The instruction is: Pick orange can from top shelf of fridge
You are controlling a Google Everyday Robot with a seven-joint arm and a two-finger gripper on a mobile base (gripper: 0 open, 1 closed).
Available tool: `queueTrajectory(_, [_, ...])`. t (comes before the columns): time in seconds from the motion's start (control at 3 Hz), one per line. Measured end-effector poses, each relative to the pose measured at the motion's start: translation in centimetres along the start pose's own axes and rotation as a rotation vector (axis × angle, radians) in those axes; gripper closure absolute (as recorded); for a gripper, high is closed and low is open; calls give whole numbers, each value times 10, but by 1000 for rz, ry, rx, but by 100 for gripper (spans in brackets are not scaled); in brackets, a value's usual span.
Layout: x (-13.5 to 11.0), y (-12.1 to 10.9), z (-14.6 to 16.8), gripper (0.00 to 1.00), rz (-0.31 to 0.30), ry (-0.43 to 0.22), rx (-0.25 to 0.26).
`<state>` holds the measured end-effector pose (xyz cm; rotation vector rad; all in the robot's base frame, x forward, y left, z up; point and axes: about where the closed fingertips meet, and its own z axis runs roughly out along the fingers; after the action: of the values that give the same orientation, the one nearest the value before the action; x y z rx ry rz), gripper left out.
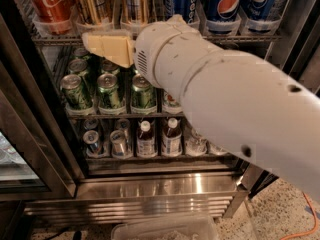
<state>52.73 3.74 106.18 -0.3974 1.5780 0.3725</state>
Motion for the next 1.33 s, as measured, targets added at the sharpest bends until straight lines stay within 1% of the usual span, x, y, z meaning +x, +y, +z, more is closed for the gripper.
queueTrajectory(0.33, [-9,5,12,0,-99,-82,31])
queueTrajectory(0.67, [-11,1,19,0,-200,-151,73])
queueTrajectory(1.0, [-10,-8,22,0,-256,-189,115])
queueTrajectory(1.33, [-8,-17,23,0,-279,-201,157])
